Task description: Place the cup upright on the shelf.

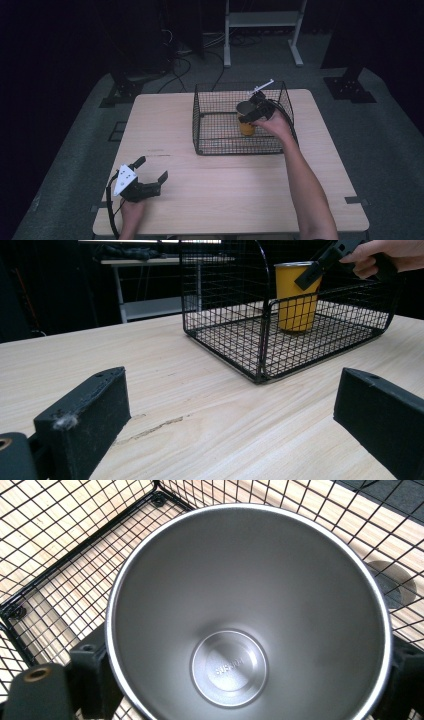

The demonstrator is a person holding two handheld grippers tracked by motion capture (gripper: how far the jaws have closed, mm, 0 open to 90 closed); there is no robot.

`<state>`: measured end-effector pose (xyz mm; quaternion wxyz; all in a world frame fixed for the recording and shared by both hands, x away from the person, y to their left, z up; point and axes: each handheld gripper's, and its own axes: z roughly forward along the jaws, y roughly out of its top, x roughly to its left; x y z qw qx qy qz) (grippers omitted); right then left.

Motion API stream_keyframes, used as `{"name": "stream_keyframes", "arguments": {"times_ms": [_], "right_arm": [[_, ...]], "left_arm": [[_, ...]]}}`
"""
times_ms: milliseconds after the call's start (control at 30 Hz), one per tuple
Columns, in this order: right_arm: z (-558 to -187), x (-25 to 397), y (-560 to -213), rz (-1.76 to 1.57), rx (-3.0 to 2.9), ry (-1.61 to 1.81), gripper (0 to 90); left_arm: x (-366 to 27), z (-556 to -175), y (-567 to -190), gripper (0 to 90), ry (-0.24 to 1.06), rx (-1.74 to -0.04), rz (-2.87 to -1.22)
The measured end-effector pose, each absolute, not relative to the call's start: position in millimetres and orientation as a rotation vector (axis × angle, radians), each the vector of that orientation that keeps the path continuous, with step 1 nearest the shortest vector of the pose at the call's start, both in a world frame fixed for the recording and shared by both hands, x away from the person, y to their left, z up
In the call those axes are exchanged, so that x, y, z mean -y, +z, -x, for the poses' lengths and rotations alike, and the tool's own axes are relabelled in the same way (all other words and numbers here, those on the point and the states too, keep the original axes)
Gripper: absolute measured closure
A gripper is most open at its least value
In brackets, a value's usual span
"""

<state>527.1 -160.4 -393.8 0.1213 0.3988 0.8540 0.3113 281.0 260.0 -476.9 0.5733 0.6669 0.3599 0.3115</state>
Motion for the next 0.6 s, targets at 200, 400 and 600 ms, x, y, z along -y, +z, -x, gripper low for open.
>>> {"name": "stream_keyframes", "arguments": {"times_ms": [200,400,600], "right_arm": [[-525.3,157.9,-392.9,-1.138,-2.493,0.892,9.7],[-524.5,157.0,-391.9,-1.139,-2.488,0.899,7.3],[-522.7,156.6,-388.8,-1.138,-2.483,0.909,3.0]], "left_arm": [[-259.9,-280.9,-476.9,0.8,0.731,-0.844,-1.564],[-259.9,-280.9,-476.9,0.8,0.731,-0.844,-1.564],[-259.8,-280.9,-476.9,0.8,0.731,-0.844,-1.564]]}}
